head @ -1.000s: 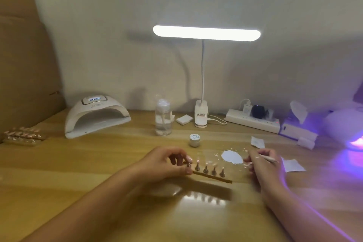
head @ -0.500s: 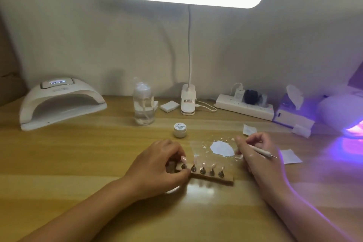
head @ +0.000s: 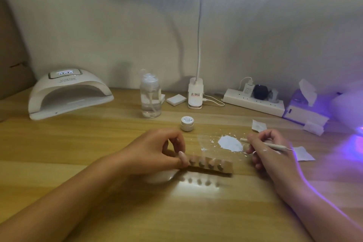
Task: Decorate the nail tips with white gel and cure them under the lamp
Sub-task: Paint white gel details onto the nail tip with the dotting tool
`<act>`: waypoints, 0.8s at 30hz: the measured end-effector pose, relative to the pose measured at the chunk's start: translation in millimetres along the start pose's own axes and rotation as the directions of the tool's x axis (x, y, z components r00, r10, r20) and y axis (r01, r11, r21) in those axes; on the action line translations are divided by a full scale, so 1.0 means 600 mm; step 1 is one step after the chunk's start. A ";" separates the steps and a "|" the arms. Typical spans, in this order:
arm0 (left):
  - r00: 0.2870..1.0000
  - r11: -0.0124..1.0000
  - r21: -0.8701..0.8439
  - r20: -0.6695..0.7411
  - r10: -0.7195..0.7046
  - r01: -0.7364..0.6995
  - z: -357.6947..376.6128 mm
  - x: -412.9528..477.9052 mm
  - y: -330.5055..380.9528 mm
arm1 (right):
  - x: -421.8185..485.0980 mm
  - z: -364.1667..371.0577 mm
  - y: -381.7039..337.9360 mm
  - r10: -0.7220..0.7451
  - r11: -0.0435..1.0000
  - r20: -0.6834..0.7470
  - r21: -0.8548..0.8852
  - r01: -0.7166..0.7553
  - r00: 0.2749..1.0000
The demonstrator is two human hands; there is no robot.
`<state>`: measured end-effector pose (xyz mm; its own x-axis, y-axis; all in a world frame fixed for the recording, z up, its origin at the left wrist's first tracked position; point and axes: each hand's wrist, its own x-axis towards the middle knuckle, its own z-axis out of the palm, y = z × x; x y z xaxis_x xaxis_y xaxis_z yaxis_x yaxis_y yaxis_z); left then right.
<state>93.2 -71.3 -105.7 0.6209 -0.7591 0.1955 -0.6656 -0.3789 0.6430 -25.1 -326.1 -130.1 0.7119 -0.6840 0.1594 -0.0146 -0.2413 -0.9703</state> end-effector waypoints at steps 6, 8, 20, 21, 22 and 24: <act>0.994 0.994 -0.008 0.005 -0.109 0.109 -0.044 -0.001 -0.045 | -0.003 0.003 0.001 -0.015 1.000 0.026 -0.014 0.016 1.000; 0.990 0.990 -0.026 -0.008 -0.142 0.141 -0.053 -0.003 -0.057 | -0.004 0.004 0.001 -0.019 0.999 0.022 -0.029 0.020 1.000; 0.988 0.978 -0.142 0.001 -0.153 0.152 -0.060 -0.005 -0.059 | -0.009 0.008 -0.001 -0.023 0.991 0.095 -0.132 0.036 0.995; 0.989 0.981 -0.125 0.000 -0.150 0.149 -0.061 -0.005 -0.057 | -0.009 0.008 -0.001 -0.018 0.988 0.099 -0.148 0.033 0.995; 0.989 0.983 -0.105 0.000 -0.148 0.147 -0.062 -0.005 -0.055 | -0.009 0.007 -0.002 -0.014 0.988 0.095 -0.152 0.028 0.995; 0.991 0.990 -0.054 -0.009 -0.134 0.134 -0.063 -0.006 -0.053 | -0.009 0.006 -0.003 -0.011 0.991 0.061 -0.132 0.019 0.998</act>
<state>128.0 -36.6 -98.7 0.7084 -0.6965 0.1139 -0.5532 -0.4478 0.7024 -26.6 -319.4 -130.1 0.7533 -0.6382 0.1591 -0.0934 -0.3433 -0.9346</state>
